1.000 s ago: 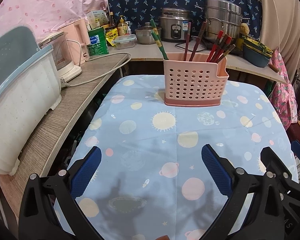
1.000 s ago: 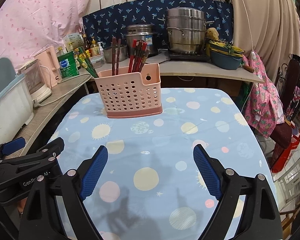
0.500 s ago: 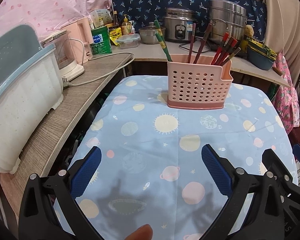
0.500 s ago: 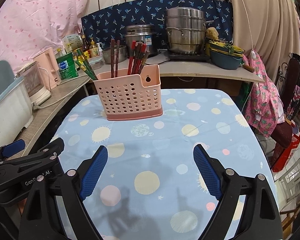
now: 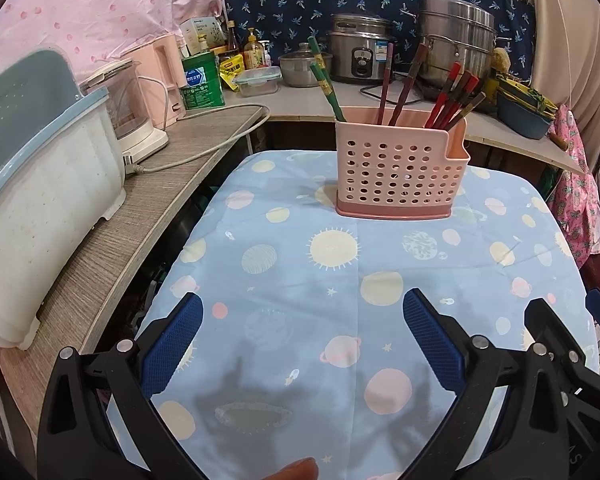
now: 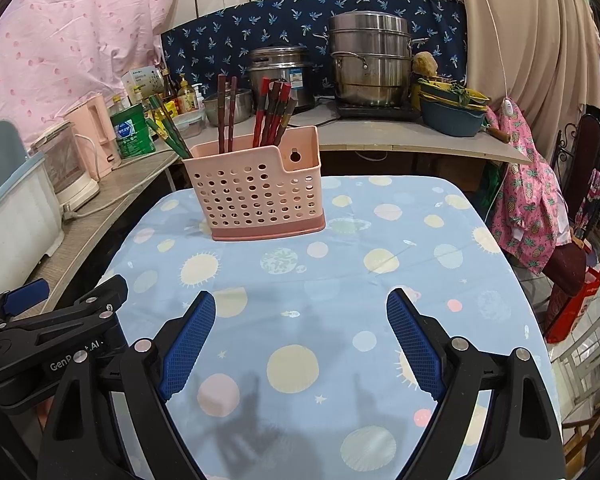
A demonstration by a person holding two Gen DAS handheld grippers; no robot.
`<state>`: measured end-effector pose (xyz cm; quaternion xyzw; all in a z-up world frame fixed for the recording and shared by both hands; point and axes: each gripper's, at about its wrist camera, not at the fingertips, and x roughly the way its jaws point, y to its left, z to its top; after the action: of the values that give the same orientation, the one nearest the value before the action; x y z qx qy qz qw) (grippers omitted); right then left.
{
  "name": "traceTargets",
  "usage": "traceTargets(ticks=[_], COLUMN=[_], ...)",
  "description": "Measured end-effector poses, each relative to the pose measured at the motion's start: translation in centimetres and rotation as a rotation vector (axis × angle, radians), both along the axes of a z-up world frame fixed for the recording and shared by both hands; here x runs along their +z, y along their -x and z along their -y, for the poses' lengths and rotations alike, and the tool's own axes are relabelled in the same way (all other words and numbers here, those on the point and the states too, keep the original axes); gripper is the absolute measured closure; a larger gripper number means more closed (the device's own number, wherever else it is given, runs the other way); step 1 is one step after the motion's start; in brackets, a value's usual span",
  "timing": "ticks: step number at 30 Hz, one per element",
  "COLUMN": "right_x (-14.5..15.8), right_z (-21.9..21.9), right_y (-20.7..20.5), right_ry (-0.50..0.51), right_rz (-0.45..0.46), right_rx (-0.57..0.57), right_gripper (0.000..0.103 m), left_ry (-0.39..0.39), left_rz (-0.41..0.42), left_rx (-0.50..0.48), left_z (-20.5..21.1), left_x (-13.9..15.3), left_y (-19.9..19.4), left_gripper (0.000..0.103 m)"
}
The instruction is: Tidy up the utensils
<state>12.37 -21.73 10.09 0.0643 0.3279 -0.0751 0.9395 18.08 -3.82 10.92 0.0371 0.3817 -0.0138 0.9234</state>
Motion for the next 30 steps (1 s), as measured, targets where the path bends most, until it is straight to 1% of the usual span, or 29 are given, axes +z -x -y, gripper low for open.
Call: traceTargets(ticks=[7,30], right_x=[0.01,-0.15], right_z=[0.03,0.04], right_y=[0.00,-0.19], right_ry=[0.001,-0.001], right_rz=[0.000,0.002], right_rx=[0.001,0.003], right_gripper=[0.019,0.019], left_ry=[0.000,-0.007], left_rz=[-0.005,0.017], left_rx=[-0.002,0.005], left_z=[-0.02,-0.08], left_x=[-0.07,0.17], left_y=[-0.22,0.12], left_gripper=[0.007,0.007])
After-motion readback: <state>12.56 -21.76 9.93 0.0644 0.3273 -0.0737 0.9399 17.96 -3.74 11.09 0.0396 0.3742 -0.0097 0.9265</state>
